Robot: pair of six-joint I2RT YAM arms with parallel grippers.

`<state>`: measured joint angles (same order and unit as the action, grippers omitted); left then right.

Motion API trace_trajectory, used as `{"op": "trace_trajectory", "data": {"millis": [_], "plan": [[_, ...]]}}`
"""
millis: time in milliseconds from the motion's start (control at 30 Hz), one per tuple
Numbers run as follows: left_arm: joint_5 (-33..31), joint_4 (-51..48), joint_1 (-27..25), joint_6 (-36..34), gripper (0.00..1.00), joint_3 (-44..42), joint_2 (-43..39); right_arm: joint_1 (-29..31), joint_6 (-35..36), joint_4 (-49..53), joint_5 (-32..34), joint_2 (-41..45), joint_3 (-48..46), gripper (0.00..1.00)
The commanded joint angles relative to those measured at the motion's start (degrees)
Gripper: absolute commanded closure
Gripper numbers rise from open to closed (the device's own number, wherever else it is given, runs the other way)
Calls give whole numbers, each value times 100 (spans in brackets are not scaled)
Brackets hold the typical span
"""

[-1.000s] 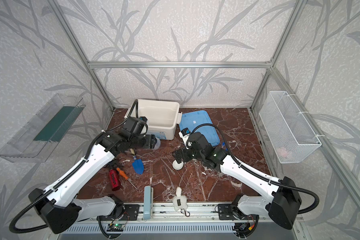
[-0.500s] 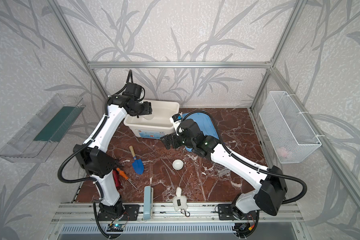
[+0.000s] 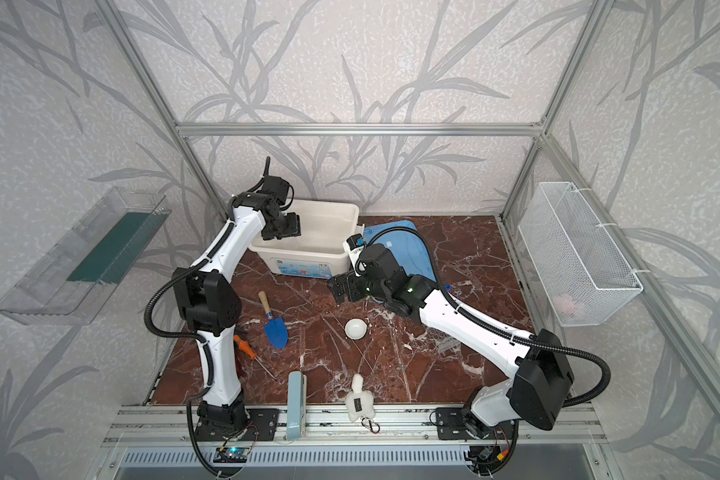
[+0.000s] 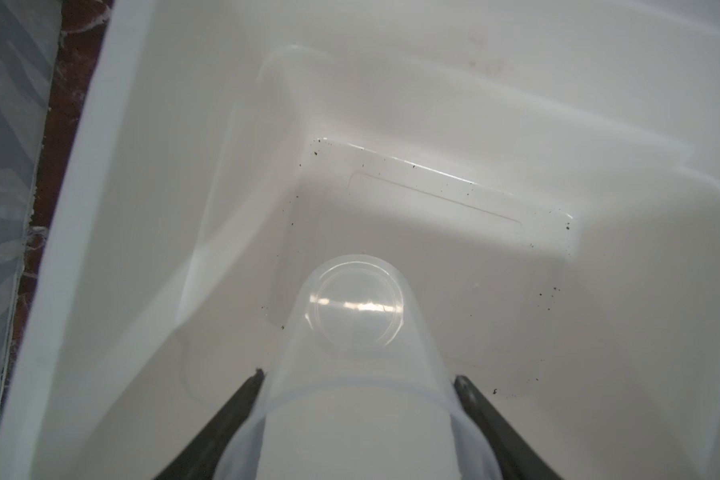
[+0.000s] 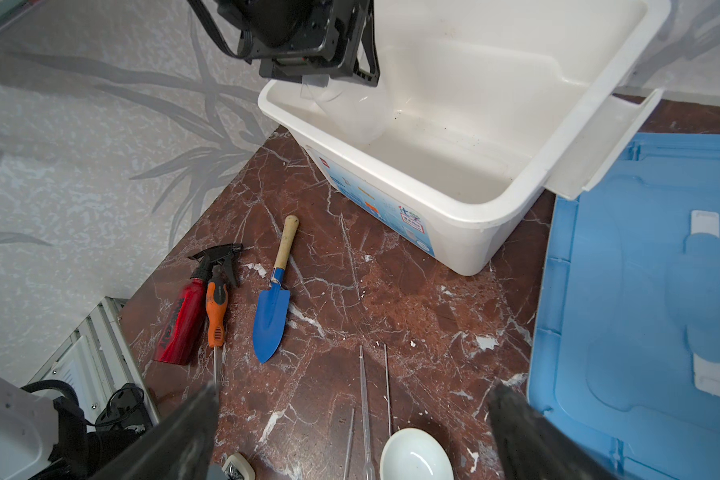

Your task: Organize the chemistry lab equipment

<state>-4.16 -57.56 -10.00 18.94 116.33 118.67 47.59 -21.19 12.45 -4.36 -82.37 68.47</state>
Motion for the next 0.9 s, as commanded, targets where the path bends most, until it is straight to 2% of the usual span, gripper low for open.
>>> {"op": "trace_trajectory", "data": {"millis": [0, 300, 400, 500, 600, 700, 867], "plan": [[28, 201, 7, 175, 31, -592, -515, 33, -10, -64, 63, 141, -99, 1], [561, 364, -20, 560, 32, -1454, -1231, 48, -85, -25, 89, 251, -188, 1], [471, 688, 27, 493, 32, -1637, -1300, 50, -96, -32, 80, 274, -181, 1], [537, 589, 184, 354, 31, -1273, -961, 57, -116, -51, 10, 231, -110, 1], [691, 84, 292, 218, 30, -537, -378, 95, -57, 171, 13, 120, 204, 1], [425, -539, 297, 78, 30, 324, 231, 170, 65, 349, 25, -42, 601, 1], [-23, -960, 332, 33, 30, 1228, 947, 202, 191, 446, -45, -414, 1133, 1]]}}
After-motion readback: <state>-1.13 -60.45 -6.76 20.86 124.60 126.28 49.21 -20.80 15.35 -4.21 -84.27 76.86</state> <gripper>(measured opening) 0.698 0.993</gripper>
